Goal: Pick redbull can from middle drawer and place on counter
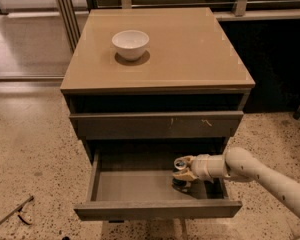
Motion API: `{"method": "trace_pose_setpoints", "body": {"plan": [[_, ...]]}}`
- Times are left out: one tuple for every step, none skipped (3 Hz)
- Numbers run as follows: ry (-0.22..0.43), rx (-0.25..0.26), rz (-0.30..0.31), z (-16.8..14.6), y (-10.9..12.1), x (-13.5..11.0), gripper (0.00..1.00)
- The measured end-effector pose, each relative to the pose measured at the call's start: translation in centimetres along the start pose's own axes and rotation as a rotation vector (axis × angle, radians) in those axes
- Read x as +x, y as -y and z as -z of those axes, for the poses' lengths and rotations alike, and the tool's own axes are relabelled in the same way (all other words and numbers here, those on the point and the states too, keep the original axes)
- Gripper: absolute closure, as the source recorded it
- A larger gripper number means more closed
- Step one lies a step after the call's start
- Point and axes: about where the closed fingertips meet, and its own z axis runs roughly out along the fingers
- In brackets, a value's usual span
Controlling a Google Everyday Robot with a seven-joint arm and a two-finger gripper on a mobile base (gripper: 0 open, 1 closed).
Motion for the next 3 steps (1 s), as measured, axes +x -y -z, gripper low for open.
{"method": "trace_pose_setpoints", "body": {"plan": [[0.0, 0.0, 0.0, 0.0, 0.0, 0.0, 0.89], [0.037, -0.031, 0.008, 1.7, -0.9, -2.0, 1.0], [0.061, -0.078, 0.028, 5.8, -1.1, -6.3, 1.0]]}}
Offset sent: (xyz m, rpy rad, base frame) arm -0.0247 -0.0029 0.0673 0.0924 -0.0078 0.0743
